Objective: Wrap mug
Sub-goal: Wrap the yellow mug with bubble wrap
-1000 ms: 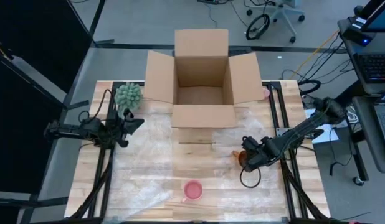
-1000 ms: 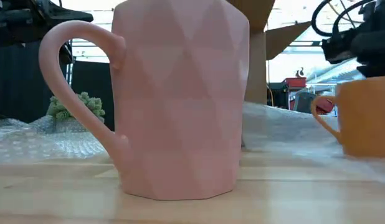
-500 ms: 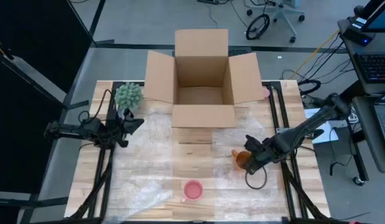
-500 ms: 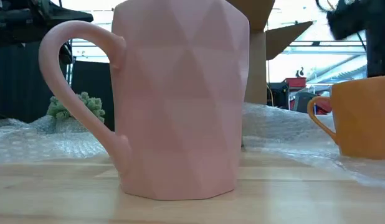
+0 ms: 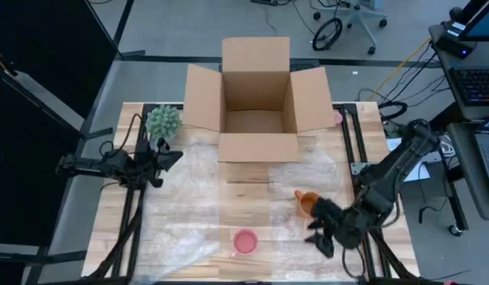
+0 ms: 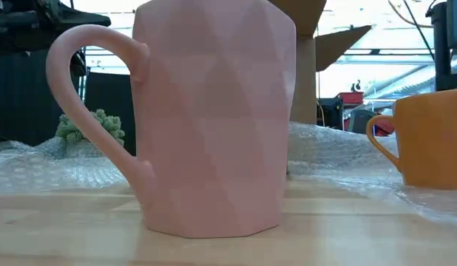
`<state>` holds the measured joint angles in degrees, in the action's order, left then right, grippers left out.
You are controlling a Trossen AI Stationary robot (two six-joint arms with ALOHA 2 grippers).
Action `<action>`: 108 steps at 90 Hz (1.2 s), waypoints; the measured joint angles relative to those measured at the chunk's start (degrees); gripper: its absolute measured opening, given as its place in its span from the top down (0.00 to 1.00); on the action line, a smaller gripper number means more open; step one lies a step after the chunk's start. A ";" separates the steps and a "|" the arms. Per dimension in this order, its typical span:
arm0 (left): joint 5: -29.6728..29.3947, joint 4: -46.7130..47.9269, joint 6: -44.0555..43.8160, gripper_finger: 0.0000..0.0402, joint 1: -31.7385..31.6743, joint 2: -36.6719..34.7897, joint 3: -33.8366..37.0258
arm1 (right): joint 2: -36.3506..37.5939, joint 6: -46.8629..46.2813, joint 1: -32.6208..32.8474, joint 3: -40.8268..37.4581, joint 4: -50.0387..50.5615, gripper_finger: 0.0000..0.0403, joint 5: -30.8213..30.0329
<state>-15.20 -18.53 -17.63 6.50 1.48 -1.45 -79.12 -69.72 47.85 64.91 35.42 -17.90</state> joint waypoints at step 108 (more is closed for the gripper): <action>0.70 2.57 -0.04 1.00 -0.01 0.01 0.00 | -36.11 11.15 8.68 11.54 -3.30 0.64 10.56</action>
<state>-14.51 -15.96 -17.67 6.49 1.48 -1.45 -115.23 -58.56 56.53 76.44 32.12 -7.34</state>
